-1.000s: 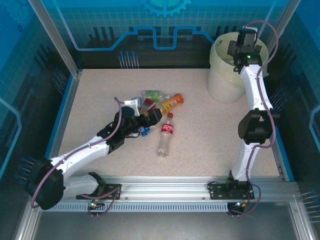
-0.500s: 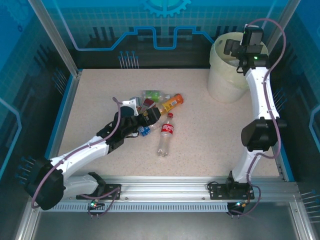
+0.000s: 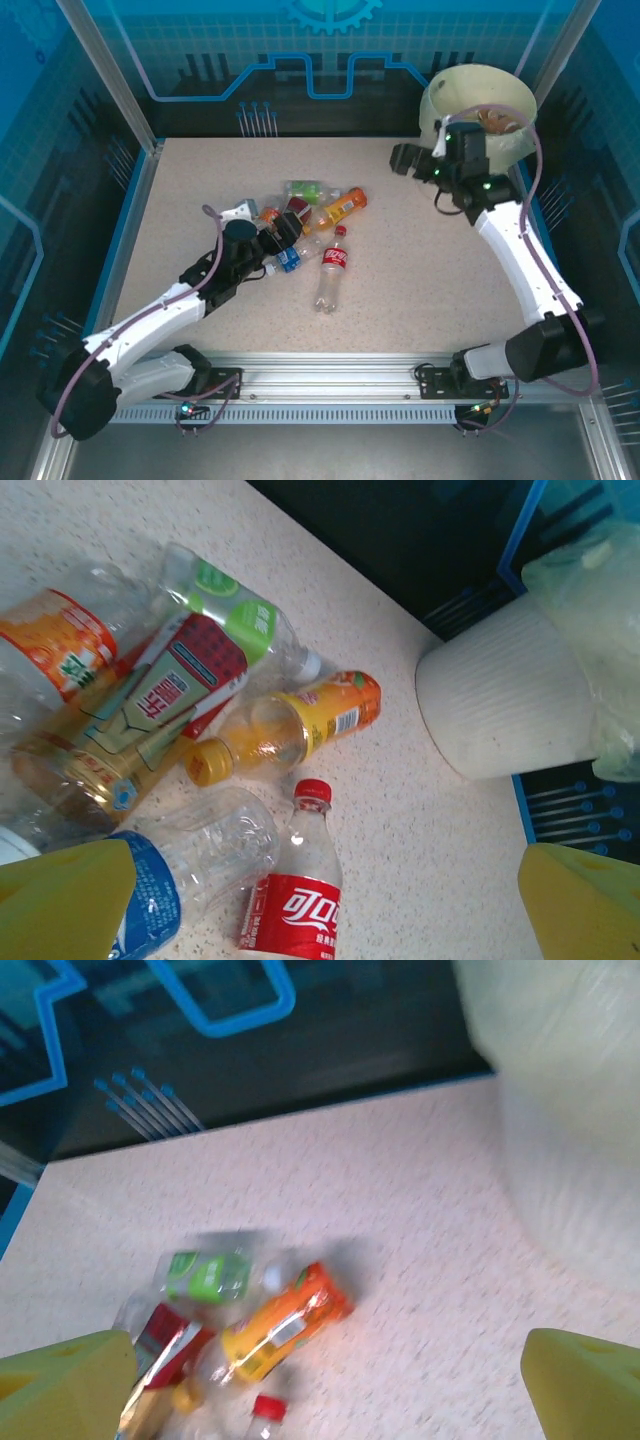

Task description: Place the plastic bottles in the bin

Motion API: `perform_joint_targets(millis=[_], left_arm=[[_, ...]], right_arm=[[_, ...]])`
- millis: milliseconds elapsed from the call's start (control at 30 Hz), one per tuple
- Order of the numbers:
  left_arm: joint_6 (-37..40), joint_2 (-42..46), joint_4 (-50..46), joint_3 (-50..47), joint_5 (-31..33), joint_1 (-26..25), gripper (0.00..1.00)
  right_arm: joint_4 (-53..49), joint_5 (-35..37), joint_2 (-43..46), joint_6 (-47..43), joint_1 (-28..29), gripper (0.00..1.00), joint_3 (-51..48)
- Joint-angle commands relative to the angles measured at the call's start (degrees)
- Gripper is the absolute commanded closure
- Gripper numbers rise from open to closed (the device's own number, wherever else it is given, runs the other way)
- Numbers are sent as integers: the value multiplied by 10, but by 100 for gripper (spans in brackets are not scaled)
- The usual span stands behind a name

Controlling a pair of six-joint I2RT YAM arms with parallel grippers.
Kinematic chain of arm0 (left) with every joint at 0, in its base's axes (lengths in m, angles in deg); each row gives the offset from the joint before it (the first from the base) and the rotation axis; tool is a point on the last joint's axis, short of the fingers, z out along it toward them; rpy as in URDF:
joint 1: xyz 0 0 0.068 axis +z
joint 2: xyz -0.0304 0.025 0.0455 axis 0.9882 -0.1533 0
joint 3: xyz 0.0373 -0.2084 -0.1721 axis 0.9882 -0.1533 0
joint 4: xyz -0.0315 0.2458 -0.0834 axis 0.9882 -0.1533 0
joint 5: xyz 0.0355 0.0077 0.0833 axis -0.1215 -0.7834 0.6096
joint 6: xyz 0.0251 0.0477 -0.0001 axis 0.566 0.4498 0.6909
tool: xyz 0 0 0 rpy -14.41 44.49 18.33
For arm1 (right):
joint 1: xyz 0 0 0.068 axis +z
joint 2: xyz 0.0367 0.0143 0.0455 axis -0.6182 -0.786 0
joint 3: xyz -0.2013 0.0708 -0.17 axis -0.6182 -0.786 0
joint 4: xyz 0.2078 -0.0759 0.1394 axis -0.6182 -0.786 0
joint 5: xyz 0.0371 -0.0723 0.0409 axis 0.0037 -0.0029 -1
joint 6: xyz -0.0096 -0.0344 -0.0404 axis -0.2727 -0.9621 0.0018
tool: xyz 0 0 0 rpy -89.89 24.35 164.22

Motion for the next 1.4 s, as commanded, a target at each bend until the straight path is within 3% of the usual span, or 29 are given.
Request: perform_joint_targets(millis=[0,233,567,633,767,933,1367], left_arm=[[-30,30,-30,-21,59,8,1],[-64,66,-32,-53,90,14,1],[-70,65,-52,-47,78,17,1],[-69,65,-53,-46,78,17,1],[-69,61,-55,-44,78,18,1],[-68,53,-56,-39,74,19,1],[-68,42,-57,-35,69,21,1]], right_arm=[[36,31,35,97,42,0,-75],[83,48,21,211,119,1,-193],[73,54,-113,259,233,4,-179],[72,86,-131,260,247,11,-176],[94,56,-178,257,252,19,-167],[84,27,-235,237,257,20,-133],[51,68,-297,230,238,22,-106]])
